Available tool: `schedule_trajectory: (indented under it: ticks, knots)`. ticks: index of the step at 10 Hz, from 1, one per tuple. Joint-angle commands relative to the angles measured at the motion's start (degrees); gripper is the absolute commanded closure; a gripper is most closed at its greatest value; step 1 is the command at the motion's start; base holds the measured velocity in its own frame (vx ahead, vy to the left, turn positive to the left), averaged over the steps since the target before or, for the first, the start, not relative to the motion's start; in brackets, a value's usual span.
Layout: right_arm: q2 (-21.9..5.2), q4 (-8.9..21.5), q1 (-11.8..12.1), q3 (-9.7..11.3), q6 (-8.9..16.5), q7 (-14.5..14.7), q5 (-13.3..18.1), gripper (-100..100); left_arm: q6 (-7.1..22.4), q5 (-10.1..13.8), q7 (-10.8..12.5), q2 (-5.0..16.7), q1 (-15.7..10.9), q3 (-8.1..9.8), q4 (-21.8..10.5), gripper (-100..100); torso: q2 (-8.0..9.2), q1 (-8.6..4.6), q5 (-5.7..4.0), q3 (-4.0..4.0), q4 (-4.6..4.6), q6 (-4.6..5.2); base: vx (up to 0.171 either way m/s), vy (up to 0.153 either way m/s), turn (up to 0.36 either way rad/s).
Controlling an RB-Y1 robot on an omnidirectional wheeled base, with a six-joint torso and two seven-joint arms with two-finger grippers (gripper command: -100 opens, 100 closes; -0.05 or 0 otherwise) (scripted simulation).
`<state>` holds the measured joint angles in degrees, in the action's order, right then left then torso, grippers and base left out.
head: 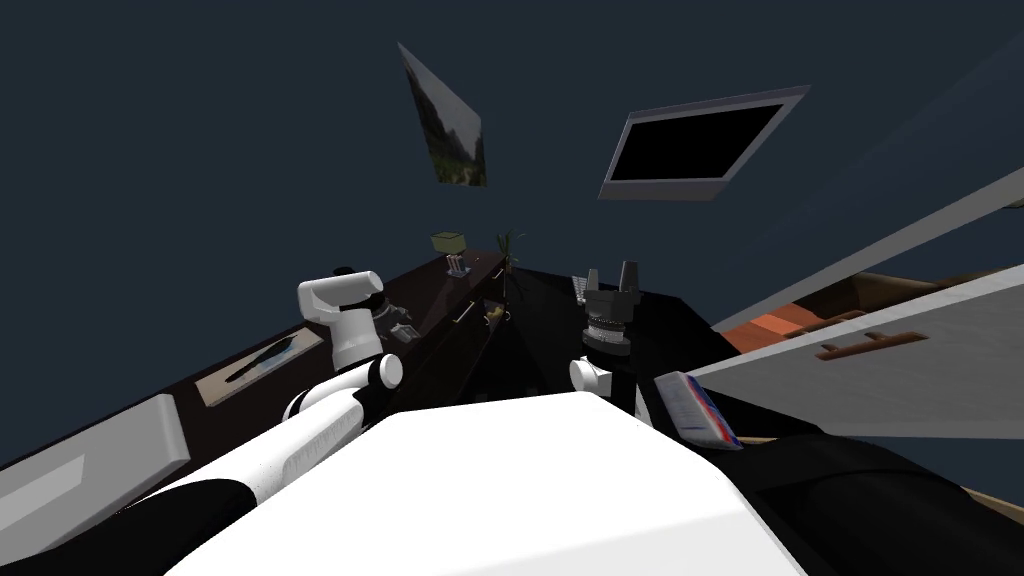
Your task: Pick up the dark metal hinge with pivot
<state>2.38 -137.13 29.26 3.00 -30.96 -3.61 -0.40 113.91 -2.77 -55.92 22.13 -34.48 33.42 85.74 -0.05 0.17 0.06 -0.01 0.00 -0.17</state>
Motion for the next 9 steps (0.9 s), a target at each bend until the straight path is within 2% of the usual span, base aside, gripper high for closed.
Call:
schedule_trajectory:
  ticks: [1, 2, 3, 4, 5, 6, 7, 8, 9]
  knots:
    - [0.0, 0.0, 0.0, 0.0, 0.0, 0.0, 0.0, 0, 0.0, 0.0, 0.0, 0.0, 0.0, 0.0, 0.0, -100, 0.0, 0.0, 0.0, 0.0, 0.0, 0.0, -0.006, 0.006, -0.002]
    - [0.0, 0.0, 0.0, 0.0, 0.0, 0.0, 0.0, 0, 0.2, 0.0, 0.0, 0.0, 0.0, 0.01, -0.1, 0, -0.01, -0.02, 0.0, 0.0, 0.0, 0.0, 0.0, 0.0, 0.0]
    - [0.0, 0.0, 0.0, 0.0, 0.0, 0.0, 0.0, 0, -1.1, 2.6, 1.3, 2.6, 2.1, 0.28, -1.4, -100, -0.02, -0.04, -0.01, -0.01, 0.0, 0.0, -0.027, -0.011, -0.277]
    - [0.0, 0.0, 0.0, 0.0, 0.0, 0.0, 0.0, 0, -2.4, 4.3, 2.6, 4.5, 3.9, 0.55, -2.8, -100, 0.05, -0.07, -0.01, 0.03, 0.0, 0.05, -0.07, -0.022, -0.463]
    - [0.0, 0.0, 0.0, 0.0, 0.0, 0.0, 0.0, 0, -2.4, 5.3, 2.6, 5.2, 4.2, 0.55, -2.8, -100, 0.18, -0.12, -0.02, 0.1, 0.03, 0.07, -0.066, -0.019, -0.11]
    - [0.0, 0.0, 0.0, 0.0, 0.0, 0.0, 0.0, 0, -3.7, 7.3, 3.9, 7.5, 6.1, 0.82, -4.2, -100, 0.22, -0.1, -0.03, 0.13, 0.06, -0.04, -0.056, -0.027, -0.188]
    - [0.0, 0.0, 0.0, 0.0, 0.0, 0.0, 0.0, 0, -3.7, 7.9, 3.9, 7.8, 6.3, 0.82, -4.2, -100, 0.22, -0.12, -0.02, 0.13, 0.05, 0.02, -0.04, -0.016, -0.134]
    - [0.0, 0.0, 0.0, 0.0, 0.0, 0.0, 0.0, 0, -5.0, 10.1, 5.2, 10.1, 8.4, 1.09, -5.6, -100, 0.17, -0.08, -0.03, 0.11, 0.05, -0.01, -0.036, -0.023, -0.267]
    - [0.0, 0.0, 0.0, 0.0, 0.0, 0.0, 0.0, 0, -5.0, 10.5, 5.2, 10.4, 8.4, 1.09, -5.6, -100, 0.16, -0.1, -0.02, 0.09, 0.04, 0.03, -0.04, -0.015, -0.119]
